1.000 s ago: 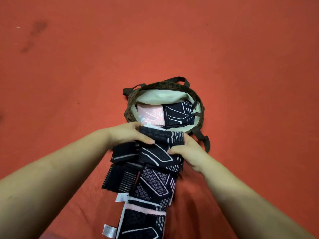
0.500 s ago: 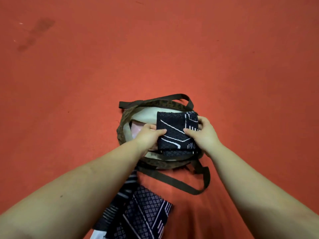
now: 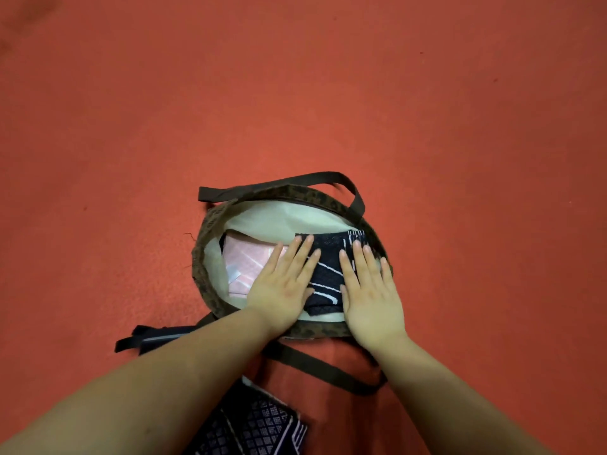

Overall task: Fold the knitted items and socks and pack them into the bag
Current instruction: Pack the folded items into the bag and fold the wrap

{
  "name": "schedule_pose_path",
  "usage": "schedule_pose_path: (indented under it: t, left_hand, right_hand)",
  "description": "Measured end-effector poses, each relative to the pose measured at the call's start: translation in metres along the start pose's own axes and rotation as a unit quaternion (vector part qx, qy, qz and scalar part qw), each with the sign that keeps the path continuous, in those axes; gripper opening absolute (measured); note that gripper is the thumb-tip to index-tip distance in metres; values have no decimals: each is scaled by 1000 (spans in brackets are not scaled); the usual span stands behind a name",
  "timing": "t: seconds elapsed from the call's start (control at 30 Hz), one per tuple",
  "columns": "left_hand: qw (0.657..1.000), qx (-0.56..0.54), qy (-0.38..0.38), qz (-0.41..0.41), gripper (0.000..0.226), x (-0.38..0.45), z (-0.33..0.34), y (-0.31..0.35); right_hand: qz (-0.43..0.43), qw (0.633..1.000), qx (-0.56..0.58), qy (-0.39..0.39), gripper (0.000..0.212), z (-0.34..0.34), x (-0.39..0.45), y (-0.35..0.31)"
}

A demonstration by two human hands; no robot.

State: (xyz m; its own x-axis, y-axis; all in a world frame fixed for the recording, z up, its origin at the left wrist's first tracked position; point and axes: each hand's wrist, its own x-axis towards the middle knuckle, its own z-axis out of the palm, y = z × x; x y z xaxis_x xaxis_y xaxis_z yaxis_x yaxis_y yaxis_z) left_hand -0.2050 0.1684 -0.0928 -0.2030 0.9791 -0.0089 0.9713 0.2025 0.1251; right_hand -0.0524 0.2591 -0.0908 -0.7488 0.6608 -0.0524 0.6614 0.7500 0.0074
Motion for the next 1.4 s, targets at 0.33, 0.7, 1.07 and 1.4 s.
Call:
schedule_pose_path:
  t: [0.33, 0.7, 1.07, 1.4]
  left_hand:
    - [961, 25, -272, 42, 75, 33, -10, -8]
    - [957, 144, -251, -13, 71, 32, -40, 24]
    - [972, -173, -150, -58, 24, -163, -83, -14]
    - [890, -251, -306, -226, 30, -209, -31, -29]
  right_hand:
    - [-8, 985, -7, -174, 69, -4, 16, 19]
    - [26, 950, -148, -273, 67, -55, 35, -23]
    - [156, 954, 247, -60, 41, -43, -152, -112]
    - [476, 657, 565, -149, 27, -31, -178, -162]
